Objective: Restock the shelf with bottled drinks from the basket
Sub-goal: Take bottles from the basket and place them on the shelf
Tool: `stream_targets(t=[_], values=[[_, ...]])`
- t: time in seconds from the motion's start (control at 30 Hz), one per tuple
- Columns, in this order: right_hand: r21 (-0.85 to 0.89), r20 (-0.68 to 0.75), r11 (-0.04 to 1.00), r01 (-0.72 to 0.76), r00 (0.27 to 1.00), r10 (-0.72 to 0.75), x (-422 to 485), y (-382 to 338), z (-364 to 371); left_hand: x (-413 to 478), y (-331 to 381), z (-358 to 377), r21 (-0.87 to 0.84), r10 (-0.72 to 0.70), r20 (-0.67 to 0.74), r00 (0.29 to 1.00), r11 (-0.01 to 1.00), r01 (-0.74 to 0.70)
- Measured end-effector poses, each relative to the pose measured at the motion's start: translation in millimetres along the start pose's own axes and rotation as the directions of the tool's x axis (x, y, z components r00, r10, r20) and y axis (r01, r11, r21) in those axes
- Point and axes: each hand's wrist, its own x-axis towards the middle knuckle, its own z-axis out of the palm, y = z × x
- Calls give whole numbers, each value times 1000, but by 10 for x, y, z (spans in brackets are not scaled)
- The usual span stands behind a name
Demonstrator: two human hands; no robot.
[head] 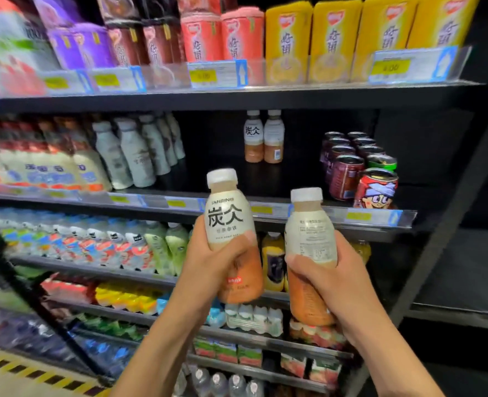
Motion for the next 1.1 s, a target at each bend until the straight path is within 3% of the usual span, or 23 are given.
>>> stream_targets(t=[0.13, 0.4, 0.6, 0.67, 0.9, 1.1], values=[[7, -6, 1000, -22, 1000, 22, 414, -210, 150, 471, 173, -101, -67, -58, 40, 997, 996, 61], [13, -52, 1000, -20, 998, 21, 1371, -443, 294, 1474, 251, -107, 6, -39, 64, 997, 999, 39], [24, -175, 993, -115, 978, 117, 2112, -438, 380, 2303, 80, -2, 27, -85, -91, 992, 996, 88], [5, -214, 998, -57, 975, 57, 2371, -436, 431, 2563, 13, 68, 9, -70, -85, 994, 997, 71], [-183, -252, 982, -51, 968, 3, 3130, -286, 377, 3289, -238, 70, 319, 24, 58, 998, 947, -41], [-351, -371, 923, -159, 929, 19, 3545, -82, 303, 3683, -478, 32, 395, 46, 23, 999, 917, -52]])
